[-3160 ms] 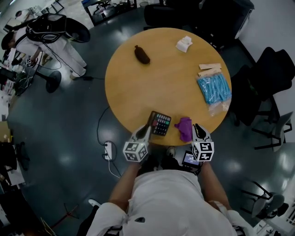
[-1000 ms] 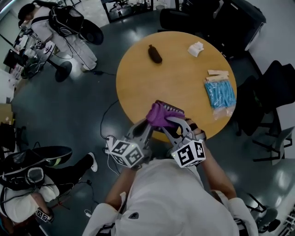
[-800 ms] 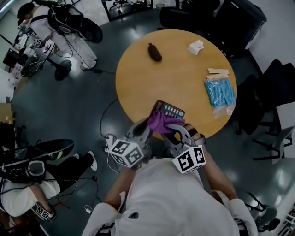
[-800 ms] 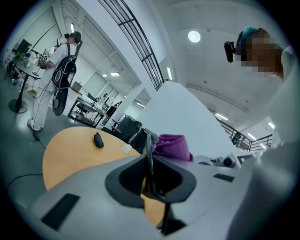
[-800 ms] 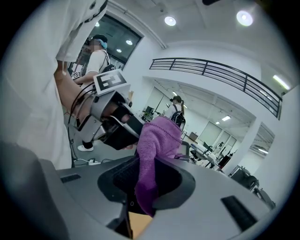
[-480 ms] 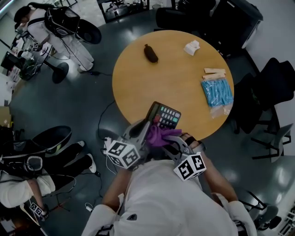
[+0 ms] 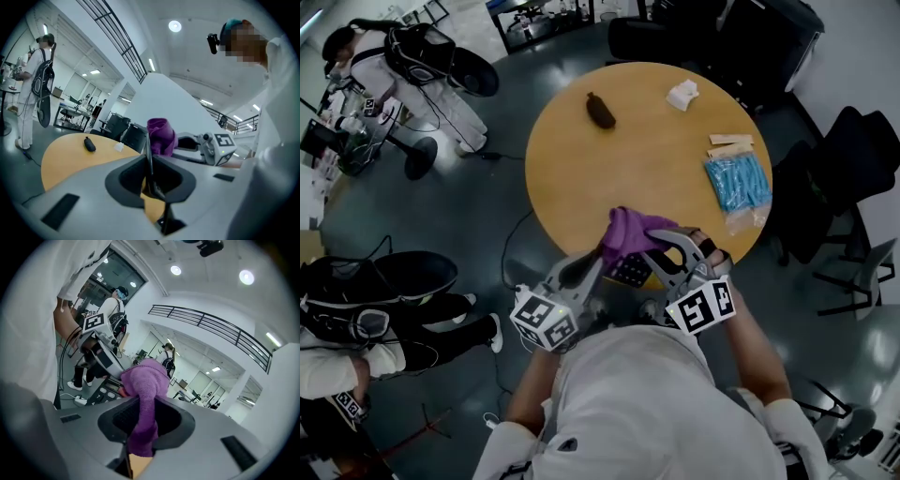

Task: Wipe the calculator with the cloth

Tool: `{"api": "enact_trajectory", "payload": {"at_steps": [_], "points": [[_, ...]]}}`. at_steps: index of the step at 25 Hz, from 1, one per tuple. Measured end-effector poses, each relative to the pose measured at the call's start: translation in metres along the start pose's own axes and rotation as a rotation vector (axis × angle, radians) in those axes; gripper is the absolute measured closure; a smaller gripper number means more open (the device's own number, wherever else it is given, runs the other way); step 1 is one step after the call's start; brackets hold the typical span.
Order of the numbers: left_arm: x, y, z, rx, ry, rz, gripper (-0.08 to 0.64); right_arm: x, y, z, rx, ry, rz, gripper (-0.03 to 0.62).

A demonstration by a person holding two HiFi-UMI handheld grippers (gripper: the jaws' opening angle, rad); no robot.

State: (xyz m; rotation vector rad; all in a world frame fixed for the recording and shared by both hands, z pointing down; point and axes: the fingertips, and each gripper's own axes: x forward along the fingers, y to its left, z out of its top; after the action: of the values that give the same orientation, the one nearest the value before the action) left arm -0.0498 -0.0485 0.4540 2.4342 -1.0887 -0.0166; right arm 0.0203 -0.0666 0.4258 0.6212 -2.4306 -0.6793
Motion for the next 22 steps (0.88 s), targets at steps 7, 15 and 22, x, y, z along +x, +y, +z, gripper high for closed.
{"api": "enact_trajectory", "payload": {"at_steps": [7,15,22], "points": [[-0.012,0.007,0.007,-0.047,-0.048,0.001,0.512,-0.002,0.060,0.009,0.003,-0.017,0.116,0.503],[-0.020,0.012,0.014,-0.042,-0.071,-0.014,0.512,-0.021,0.123,0.002,0.040,-0.009,0.259,0.503],[-0.030,0.014,0.016,0.155,-0.101,0.020,0.512,-0.045,0.091,0.015,0.206,-0.102,0.215,0.503]]}}
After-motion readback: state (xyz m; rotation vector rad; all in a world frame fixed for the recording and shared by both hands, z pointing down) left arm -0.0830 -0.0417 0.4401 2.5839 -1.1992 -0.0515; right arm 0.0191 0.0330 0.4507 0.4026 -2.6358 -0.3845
